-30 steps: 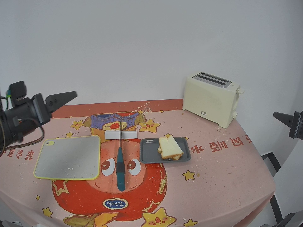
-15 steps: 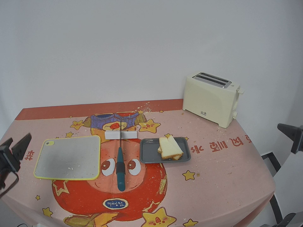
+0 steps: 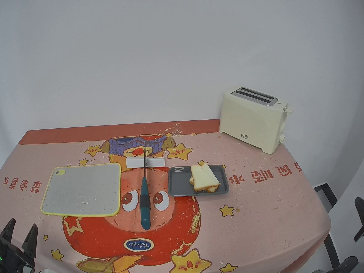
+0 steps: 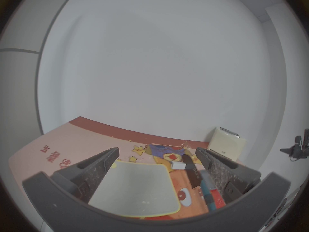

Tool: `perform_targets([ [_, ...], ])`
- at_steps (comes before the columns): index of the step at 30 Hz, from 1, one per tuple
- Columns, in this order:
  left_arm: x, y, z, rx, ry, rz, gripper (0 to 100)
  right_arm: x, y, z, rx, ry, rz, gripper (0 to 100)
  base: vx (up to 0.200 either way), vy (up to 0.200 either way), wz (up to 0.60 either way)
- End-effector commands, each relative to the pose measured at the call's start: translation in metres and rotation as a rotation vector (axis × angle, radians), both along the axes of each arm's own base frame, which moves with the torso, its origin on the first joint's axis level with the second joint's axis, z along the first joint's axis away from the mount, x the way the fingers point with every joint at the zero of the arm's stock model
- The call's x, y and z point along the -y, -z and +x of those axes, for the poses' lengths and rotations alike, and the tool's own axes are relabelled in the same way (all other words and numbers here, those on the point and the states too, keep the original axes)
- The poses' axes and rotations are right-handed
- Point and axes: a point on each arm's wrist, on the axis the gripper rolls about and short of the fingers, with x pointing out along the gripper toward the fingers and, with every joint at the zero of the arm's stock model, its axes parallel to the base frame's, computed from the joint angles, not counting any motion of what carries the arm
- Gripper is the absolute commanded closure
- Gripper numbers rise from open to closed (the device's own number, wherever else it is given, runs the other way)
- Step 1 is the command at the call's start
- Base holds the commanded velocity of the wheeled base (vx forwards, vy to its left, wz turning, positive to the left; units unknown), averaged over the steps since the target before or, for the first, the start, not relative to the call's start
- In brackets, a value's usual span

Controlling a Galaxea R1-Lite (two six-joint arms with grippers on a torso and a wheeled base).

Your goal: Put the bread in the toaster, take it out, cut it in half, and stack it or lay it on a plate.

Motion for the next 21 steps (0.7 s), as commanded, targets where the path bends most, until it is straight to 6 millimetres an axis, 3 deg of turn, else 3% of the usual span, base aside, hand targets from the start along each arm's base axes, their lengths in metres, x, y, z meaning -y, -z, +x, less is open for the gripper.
perform_targets([
  [1, 0.0029, 0.0265, -0.0205, 0.083, 0.072, 0.084, 0, -0.003, 0.0608, -0.0385, 0.181, -0.095, -0.014, 100, 0.0, 0.0, 0.0],
  [8, 0.003, 0.0267, -0.0204, 0.077, 0.071, 0.12, 0, -0.0006, 0.0683, -0.0324, 0.227, 0.018, 0.028, 100, 0.0, 0.0, 0.0],
  [12, -0.0006, 0.0285, -0.0197, 0.075, -0.098, 0.12, 0, -0.0007, 0.0688, -0.0325, 0.22, 0.018, 0.024, 100, 0.0, 0.0, 0.0],
  [14, -0.0002, 0.029, -0.0187, 0.085, -0.08, 0.126, 0, -0.0007, 0.0688, -0.0325, 0.22, 0.017, 0.021, 100, 0.0, 0.0, 0.0],
  [16, 0.0032, 0.0332, -0.0158, 0.113, 0.079, 0.15, 0, -0.0006, 0.0691, -0.0324, 0.22, 0.013, 0.026, 100, 0.0, 0.0, 0.0],
  [21, 0.0021, 0.0334, -0.0159, 0.108, 0.024, 0.146, 0, -0.0006, 0.0688, -0.0324, 0.223, 0.015, 0.039, 100, 0.0, 0.0, 0.0],
])
